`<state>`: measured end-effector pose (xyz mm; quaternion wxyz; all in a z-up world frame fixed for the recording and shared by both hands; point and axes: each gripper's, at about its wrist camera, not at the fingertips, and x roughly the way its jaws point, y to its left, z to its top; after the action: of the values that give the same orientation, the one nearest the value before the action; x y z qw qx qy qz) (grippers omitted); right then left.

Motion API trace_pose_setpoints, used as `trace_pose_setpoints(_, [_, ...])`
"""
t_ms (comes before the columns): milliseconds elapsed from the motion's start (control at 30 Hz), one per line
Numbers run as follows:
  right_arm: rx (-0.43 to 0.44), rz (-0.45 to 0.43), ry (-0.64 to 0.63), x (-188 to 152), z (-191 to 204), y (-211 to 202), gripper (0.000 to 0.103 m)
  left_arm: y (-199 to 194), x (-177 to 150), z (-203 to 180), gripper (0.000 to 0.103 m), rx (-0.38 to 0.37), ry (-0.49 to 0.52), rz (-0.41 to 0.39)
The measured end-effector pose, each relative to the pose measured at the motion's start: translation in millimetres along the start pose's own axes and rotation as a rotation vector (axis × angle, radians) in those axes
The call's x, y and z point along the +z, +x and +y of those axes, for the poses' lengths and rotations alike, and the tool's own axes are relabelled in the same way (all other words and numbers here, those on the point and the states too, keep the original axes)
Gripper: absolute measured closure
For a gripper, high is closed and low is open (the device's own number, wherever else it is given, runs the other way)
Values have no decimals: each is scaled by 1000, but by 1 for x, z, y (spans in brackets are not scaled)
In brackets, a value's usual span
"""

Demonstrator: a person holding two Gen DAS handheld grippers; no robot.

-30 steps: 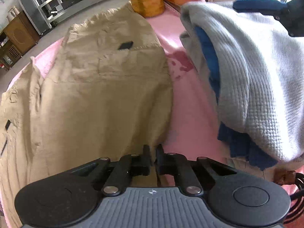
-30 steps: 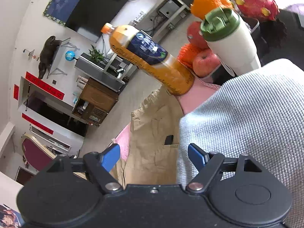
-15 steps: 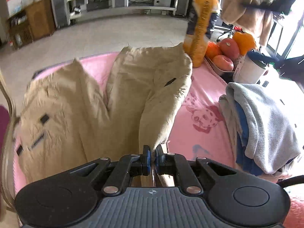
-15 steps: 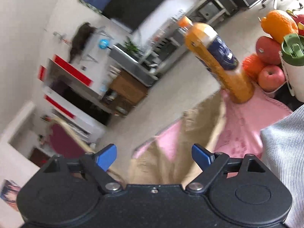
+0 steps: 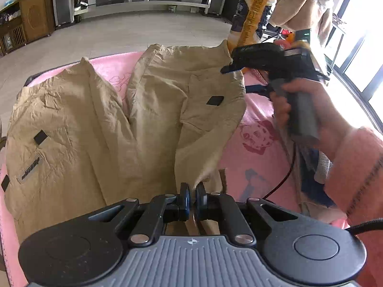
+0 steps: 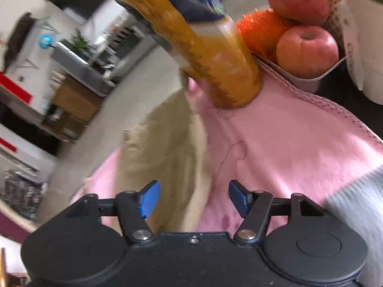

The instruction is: Fold clothes

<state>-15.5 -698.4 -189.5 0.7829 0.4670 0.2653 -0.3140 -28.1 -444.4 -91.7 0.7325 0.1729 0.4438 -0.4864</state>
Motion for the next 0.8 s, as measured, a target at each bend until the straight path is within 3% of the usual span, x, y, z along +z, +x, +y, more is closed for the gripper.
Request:
trace_pose_setpoints(33, [-20,-7,-9,-1,4,3,95,3,-1,4,97,-3,-2,2])
trace_pose_setpoints(67, [-39,-14,-19,-2,7,7,98,6,-3,7,97,-6,-4,5])
trace_pose_setpoints(200, [-67,-111,-183,-15,57,-13,99,9,-9,24,97,-32,-32,2])
trace_pose_setpoints(467, [-62,-232,-467,-55,231,-75,100,-40,-24,63,97,-123,-119,-74])
trace_pose_setpoints(633, [-95,-206,-643,-108,323,-59,100,-75,-49,116,97,-134,-234,-109])
trace_pose_setpoints(800, [-96,-56,-722,-180,375,10,100,-70,-86,173,99,-98,-412,-53])
